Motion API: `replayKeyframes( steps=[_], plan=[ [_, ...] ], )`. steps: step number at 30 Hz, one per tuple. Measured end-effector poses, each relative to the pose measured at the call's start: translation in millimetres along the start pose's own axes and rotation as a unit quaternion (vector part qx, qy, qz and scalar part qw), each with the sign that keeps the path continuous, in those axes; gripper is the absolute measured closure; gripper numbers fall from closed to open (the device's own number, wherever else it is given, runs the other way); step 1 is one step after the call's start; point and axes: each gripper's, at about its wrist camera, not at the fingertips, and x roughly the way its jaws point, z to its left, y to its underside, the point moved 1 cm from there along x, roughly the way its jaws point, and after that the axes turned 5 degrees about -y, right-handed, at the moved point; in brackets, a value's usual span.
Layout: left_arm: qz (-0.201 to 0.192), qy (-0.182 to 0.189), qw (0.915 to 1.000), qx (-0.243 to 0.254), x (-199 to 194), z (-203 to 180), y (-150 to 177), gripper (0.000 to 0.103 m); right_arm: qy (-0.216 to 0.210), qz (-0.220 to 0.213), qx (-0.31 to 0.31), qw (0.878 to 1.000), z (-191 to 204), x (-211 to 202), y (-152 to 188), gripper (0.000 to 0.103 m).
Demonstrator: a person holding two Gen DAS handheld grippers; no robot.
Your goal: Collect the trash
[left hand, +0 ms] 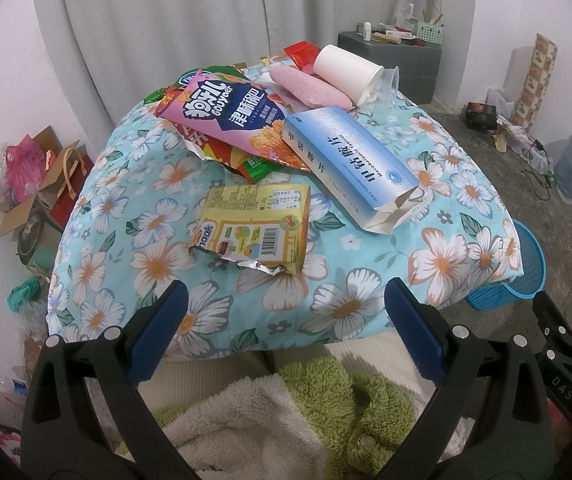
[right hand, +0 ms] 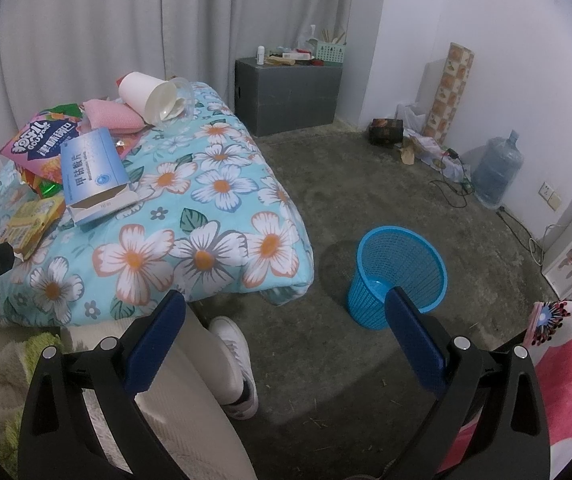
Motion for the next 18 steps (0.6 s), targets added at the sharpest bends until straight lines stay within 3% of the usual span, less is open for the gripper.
replayKeyframes(
  steps=[18],
  plan=[
    [0.006,0.003,1.0,-0.003,4.9,4.6,3.5,0.009,0.003,0.001,0.009,1.0,-3.5,2.1,-1.1,0.006]
  ],
)
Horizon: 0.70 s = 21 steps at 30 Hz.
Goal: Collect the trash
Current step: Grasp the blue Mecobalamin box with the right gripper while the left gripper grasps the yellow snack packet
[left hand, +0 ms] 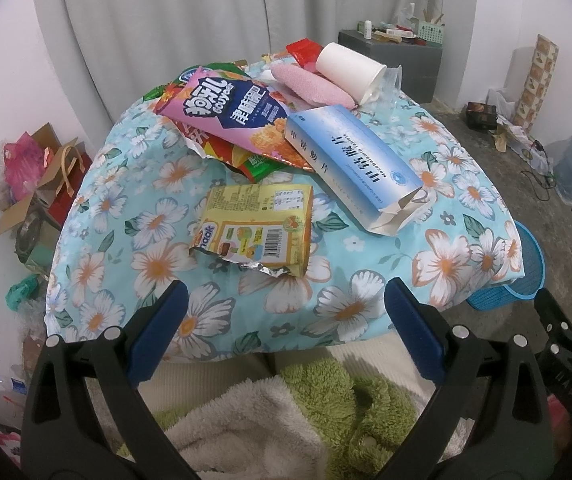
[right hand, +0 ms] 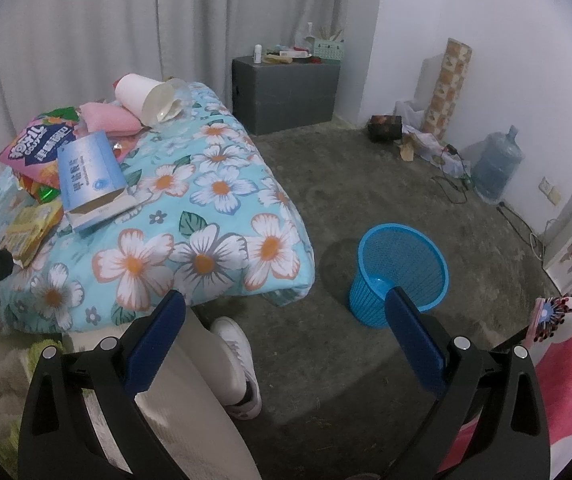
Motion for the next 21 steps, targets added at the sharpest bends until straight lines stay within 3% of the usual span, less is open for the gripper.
replayKeyframes(
  steps=[8,13,15,18,19,21],
  plan=[
    [0.021,0.021,0.9982,-0.052,16,36,2,0.009,-0.005,-0.015,0.005,1.0,9,5,-19,0.006],
    [-0.003,0.057,0.9947,-0.086,30,72,-4,0.009,-0.006,-0.04,-0.012,0.999,28,8,-43,0.006],
    [-0.017,0.088,0.99,-0.109,35,90,-4,0.009,-0.025,-0.046,-0.022,0.998,37,12,-51,0.006],
    [-0.019,0.173,0.9705,-0.167,47,116,0,0.009,-0.063,-0.05,-0.036,0.996,53,19,-67,0.006],
    [-0.009,0.187,0.9647,-0.185,54,123,0,0.009,-0.082,-0.045,-0.043,0.995,61,25,-73,0.006],
    [0.009,0.19,0.9608,-0.202,65,131,-1,0.009,-0.111,-0.032,-0.053,0.992,74,36,-83,0.006]
  ],
)
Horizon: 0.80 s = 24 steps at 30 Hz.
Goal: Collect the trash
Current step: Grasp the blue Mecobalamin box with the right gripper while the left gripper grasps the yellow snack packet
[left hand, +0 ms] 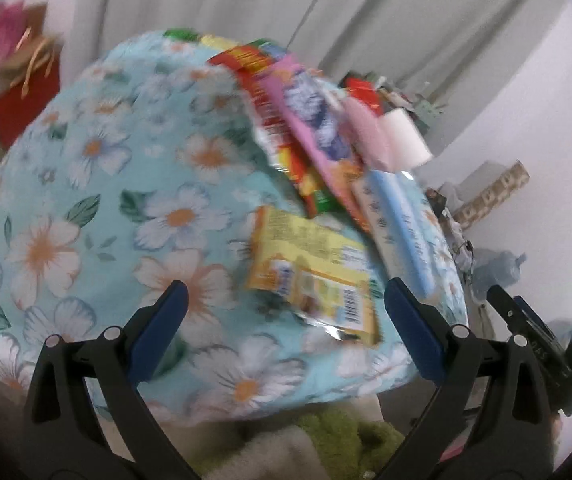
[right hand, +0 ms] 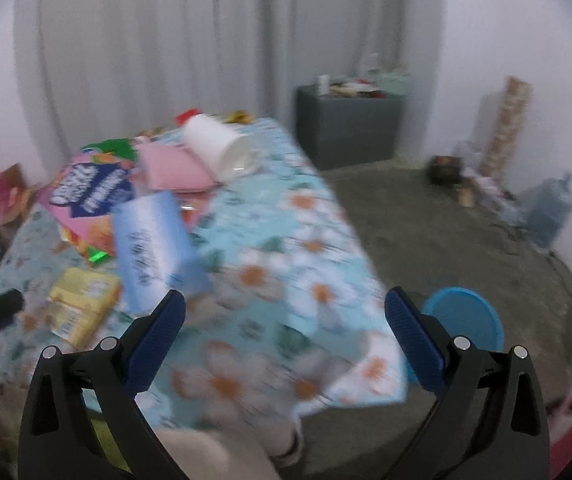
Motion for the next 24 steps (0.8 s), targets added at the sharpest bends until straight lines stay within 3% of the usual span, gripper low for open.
replayKeyframes(
  steps=[4,7,13,14,16,19,24],
  plan=[
    [-0.009,-0.005,0.9999,0.012,3,11,-13,0.009,-0.051,0.033,-0.038,0.997,26,33,-18,0.006],
    [-0.014,0.016,0.9995,0.023,2,16,-19,0.009,-0.087,0.069,-0.059,0.992,46,62,-26,0.006],
    [0.022,0.041,0.997,0.063,19,14,-16,0.009,-0.142,0.13,-0.07,0.979,63,98,-33,0.006],
    [0.026,0.044,0.9967,0.063,22,14,-14,0.012,-0.147,0.139,-0.071,0.977,64,103,-33,0.006],
    [0.038,0.053,0.996,0.06,28,13,-13,0.029,-0.154,0.158,-0.07,0.973,65,113,-33,0.006],
    [0.05,0.056,0.9957,0.054,35,15,-13,0.042,-0.17,0.177,-0.067,0.967,65,121,-34,0.007],
    [0.063,0.063,0.9948,0.049,43,16,-14,0.056,-0.191,0.194,-0.071,0.96,69,124,-38,0.009]
  ],
)
